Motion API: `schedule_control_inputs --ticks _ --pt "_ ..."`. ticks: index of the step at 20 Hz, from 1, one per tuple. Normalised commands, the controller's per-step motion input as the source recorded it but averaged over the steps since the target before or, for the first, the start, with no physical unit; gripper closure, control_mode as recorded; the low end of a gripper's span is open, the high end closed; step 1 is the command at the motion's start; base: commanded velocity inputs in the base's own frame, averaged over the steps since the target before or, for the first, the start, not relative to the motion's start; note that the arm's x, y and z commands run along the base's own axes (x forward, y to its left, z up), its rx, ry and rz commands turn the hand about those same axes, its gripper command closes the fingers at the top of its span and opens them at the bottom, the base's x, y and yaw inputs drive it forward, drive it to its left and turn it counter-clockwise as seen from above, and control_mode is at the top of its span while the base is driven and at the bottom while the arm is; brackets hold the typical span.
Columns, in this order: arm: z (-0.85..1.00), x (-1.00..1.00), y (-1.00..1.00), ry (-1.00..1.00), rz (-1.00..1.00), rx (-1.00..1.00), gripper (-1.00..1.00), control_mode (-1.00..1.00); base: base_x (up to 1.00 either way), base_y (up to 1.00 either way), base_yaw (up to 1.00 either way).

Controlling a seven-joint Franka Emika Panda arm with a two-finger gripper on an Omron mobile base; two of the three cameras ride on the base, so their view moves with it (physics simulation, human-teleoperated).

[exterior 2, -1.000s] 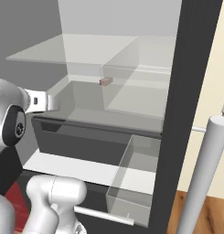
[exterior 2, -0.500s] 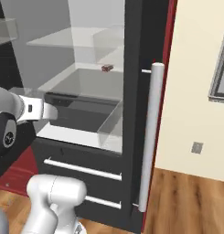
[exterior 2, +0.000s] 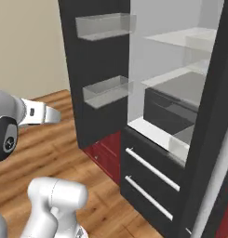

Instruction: Pick the tangerine and pear from the fridge and place them on the plate next to the blender to make a fruit smoothie.

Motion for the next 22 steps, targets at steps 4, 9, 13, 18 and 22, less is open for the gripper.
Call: schedule_control_inputs --ticks 4,9,13,18,22 --pt "0.00 0.00 0.00 0.00 0.00 0.00 1.00 1.00 -0.33 0.00 1.00" --pt "0.00 0.00 0.00 0.00 0.00 0.00 1.00 1.00 -0.22 0.14 1.00" --pt "0.00 0.00 0.00 0.00 0.00 0.00 1.00 1.00 -0.21 0.20 1.00" --pt "0.00 0.00 0.00 0.00 0.00 0.00 1.00 1.00 -0.26 0.53 0.99" --pt "0.00 0.00 0.00 0.00 0.00 0.00 1.00 1.00 -0.07 0.98 0.75"
